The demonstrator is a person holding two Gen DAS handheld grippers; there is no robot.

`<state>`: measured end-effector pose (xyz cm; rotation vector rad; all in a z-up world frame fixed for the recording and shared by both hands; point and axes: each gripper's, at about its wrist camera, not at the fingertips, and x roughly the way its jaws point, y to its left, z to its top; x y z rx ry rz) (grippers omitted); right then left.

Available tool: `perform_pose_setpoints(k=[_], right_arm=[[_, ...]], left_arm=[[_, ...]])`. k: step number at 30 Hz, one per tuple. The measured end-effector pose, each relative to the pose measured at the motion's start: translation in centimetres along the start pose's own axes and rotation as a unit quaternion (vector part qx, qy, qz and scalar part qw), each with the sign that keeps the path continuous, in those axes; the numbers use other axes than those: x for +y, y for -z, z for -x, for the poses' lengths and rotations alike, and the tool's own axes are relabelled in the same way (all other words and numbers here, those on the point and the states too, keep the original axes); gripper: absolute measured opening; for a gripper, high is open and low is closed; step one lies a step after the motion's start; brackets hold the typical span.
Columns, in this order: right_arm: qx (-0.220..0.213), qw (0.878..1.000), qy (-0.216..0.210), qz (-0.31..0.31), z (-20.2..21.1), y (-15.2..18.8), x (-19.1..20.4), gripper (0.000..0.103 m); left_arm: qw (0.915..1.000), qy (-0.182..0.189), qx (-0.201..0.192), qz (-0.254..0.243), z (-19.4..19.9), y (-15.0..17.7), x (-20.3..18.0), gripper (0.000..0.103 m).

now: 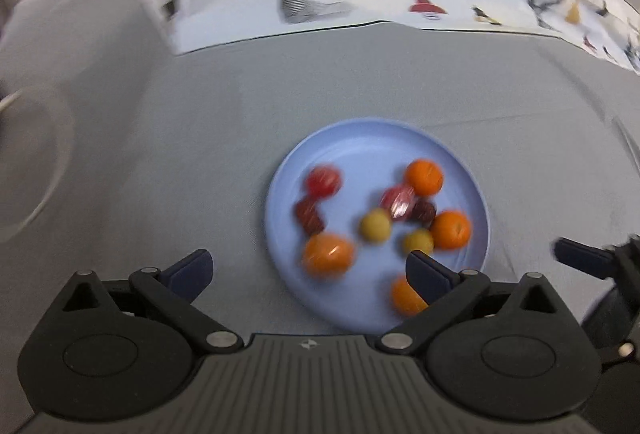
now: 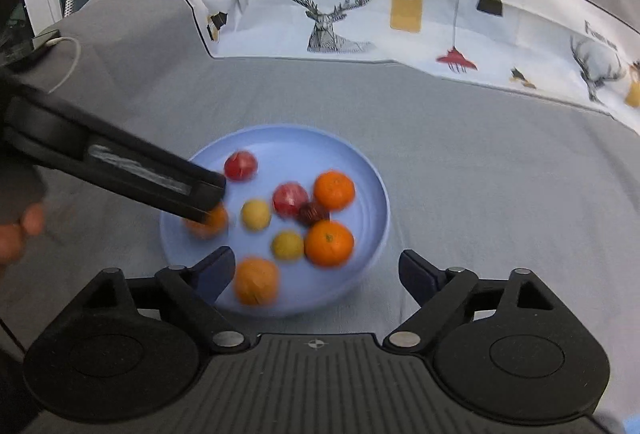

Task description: Organize fruits

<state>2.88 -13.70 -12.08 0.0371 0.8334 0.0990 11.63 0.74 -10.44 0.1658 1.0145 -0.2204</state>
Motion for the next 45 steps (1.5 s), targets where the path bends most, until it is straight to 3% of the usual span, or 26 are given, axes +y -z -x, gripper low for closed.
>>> perform_pose_setpoints(k=[4, 7, 13, 19, 28, 45], right_arm=[[-0.003, 1.000, 0.000, -0.024, 3.8, 1.8, 0.8, 0.098], [-0.034, 0.999, 0.011, -0.032, 6.7, 2.8, 1.6, 0.099], [-0.106, 0.994, 0.023, -0.016, 11.1, 4.1, 2.8, 0.102], [-0.127, 0.991, 0.038, -0.007, 13.7, 5.7, 3.3, 0.102], [-0.143, 0.988, 0.054, -0.007, 15.4, 6.7, 3.3, 0.102], [-0.138, 0.989, 0.060, 0.002, 15.2, 6.7, 3.8, 0.102]], left_arm=[[0.9991, -0.037, 0.014, 0.017, 3.5, 2.8, 1.0, 0.103], [0.9983, -0.053, 0.016, 0.021, 5.8, 4.3, 1.1, 0.103], [0.9974, -0.065, -0.028, 0.018, 10.0, 6.8, 0.2, 0.103], [0.9961, -0.066, -0.053, 0.022, 12.4, 8.6, -0.6, 0.103], [0.9942, -0.081, -0.071, 0.006, 13.7, 9.8, -2.2, 0.103], [0.9953, -0.075, -0.062, 0.007, 13.6, 9.7, -1.8, 0.103]])
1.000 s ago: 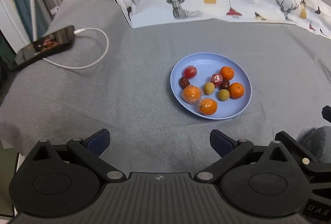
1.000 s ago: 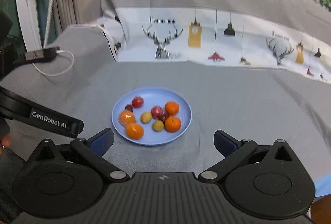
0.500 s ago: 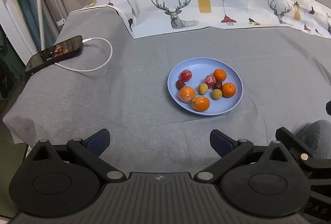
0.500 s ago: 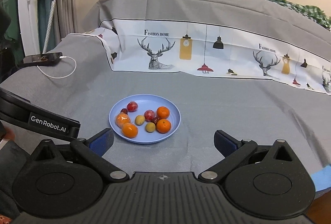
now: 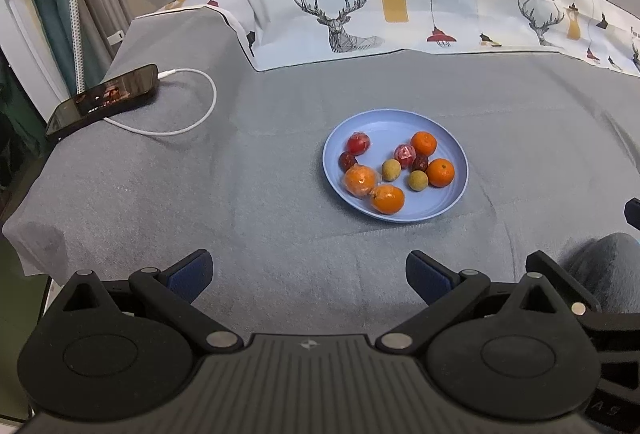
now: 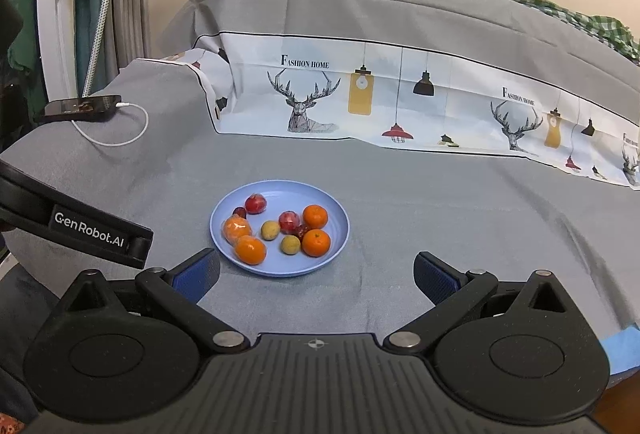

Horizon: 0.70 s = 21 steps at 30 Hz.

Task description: Organize fruits

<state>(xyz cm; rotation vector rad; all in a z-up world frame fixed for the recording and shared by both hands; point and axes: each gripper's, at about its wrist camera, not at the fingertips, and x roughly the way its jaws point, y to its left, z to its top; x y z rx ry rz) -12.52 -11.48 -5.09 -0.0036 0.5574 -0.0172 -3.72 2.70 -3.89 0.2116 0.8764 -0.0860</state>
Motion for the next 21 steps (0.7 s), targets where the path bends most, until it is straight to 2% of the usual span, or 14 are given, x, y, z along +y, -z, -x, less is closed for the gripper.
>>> perform_pose_setpoints(k=[21], right_arm=[[0.004, 1.000, 0.000, 0.000, -0.30, -0.08, 0.11, 0.102]], left_arm=[[1.0000, 0.001, 0.004, 0.001, -0.21, 0.00, 0.02, 0.103]])
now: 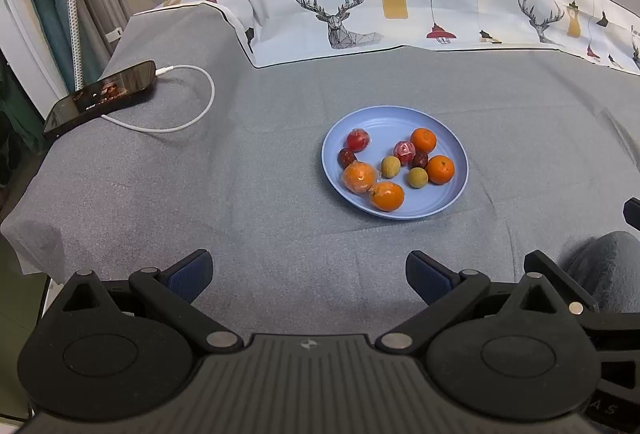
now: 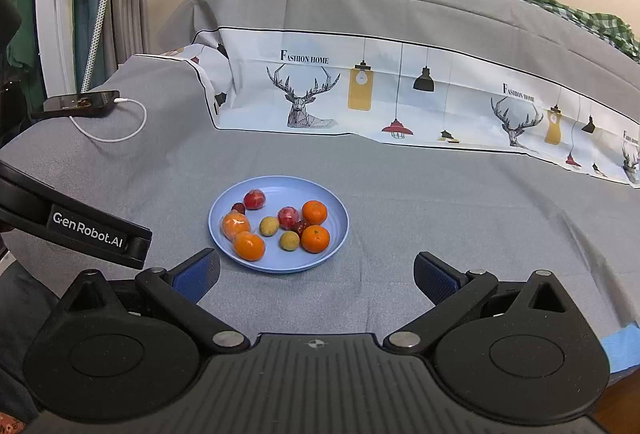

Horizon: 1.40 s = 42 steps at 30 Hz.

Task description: Organize fruits

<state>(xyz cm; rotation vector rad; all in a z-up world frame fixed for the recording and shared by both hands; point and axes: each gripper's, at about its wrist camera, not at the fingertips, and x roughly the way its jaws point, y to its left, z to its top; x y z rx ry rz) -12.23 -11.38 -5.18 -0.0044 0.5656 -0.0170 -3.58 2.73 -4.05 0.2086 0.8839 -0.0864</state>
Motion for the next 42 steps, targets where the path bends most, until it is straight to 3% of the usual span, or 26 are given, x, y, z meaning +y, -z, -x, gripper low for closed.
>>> perform_pose_setpoints(k=[42], right_arm=[[0.008, 1.000, -0.004, 0.003, -0.25, 0.10, -0.37, 0.102]], left_arm=[[0.9999, -0.002, 0.011, -0.008, -0.56, -0.06, -0.31, 0.103]])
